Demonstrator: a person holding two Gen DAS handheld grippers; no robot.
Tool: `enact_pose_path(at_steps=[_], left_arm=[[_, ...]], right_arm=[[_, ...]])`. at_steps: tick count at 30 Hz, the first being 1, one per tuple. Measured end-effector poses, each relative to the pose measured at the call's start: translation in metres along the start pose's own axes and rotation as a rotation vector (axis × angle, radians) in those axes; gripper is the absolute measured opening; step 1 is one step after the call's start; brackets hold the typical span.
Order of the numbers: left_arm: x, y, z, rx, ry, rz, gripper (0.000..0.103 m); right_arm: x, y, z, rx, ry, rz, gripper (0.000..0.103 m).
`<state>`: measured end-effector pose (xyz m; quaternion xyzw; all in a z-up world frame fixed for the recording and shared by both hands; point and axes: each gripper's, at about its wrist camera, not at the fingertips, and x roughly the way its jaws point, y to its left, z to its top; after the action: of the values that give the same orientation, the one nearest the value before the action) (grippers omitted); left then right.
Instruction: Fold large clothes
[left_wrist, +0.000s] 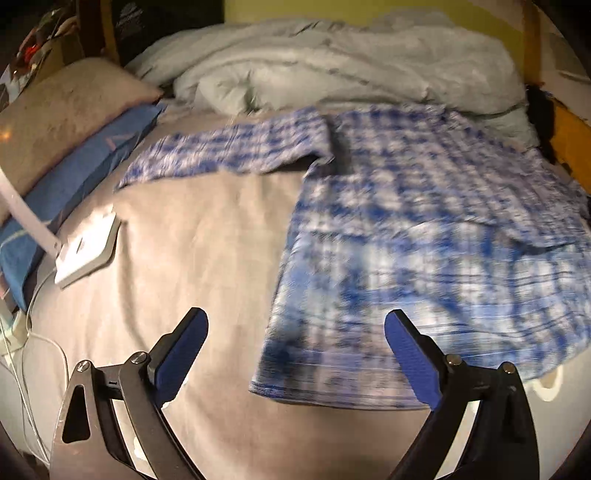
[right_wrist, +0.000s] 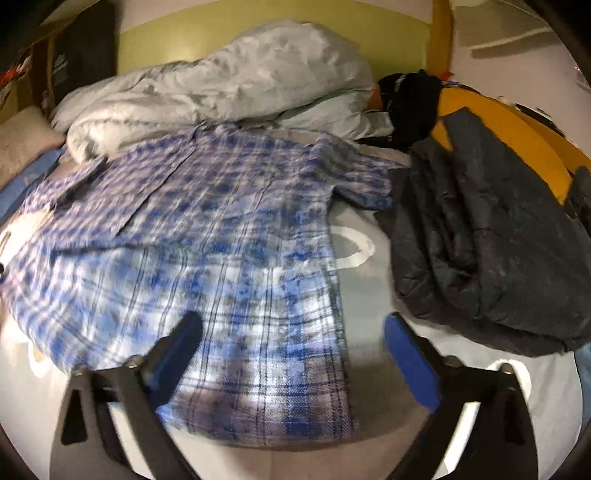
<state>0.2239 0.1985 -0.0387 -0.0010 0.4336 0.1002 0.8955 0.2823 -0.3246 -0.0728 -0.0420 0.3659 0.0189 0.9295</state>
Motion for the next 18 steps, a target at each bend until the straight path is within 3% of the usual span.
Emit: enact_pose_path(at_steps=[5,7,8,9,11,13,15,16,17,18], left_arm=[[0.017,0.005,-0.005,-0.011,0.027,0.045,0.096],[0.023,0.008,-0.008,-0.022,0.05,0.068,0.096],[0.026,0.011,-0.01,-0.038,0.054,0.061,0.096],[0.028,0.016,-0.011,-0.067,0.051,0.025,0.095],[0.031,0.026,-0.012,-0.138,0.047,-0.036,0.09],[0.034,0.034,-0.014,-0.185,0.043,-0.066,0.068],[0.034,0.035,-0.014,-0.183,0.046,-0.093,0.01],[0.031,0.034,-0.014,-0.174,0.048,-0.129,0.003],[0.025,0.033,-0.014,-0.157,0.051,-0.147,0.002],[0.014,0.032,-0.013,-0.133,0.036,-0.12,0.002]], right_arm=[[0.034,-0.009,-0.009,0.028,0.087,-0.037,0.055],[0.04,-0.02,-0.012,0.091,0.085,-0.015,0.029],[0.04,-0.024,-0.012,0.116,0.079,-0.016,0.021],[0.04,-0.03,-0.011,0.142,0.073,-0.022,0.006],[0.035,-0.039,-0.012,0.186,0.054,0.015,0.005],[0.03,-0.041,-0.014,0.2,0.041,0.025,0.005],[0.022,-0.039,-0.015,0.192,0.029,0.012,0.005],[0.019,-0.037,-0.015,0.183,0.022,0.006,0.005],[0.015,-0.034,-0.015,0.172,0.016,-0.002,0.005],[0.012,-0.032,-0.013,0.165,0.011,-0.009,0.005]])
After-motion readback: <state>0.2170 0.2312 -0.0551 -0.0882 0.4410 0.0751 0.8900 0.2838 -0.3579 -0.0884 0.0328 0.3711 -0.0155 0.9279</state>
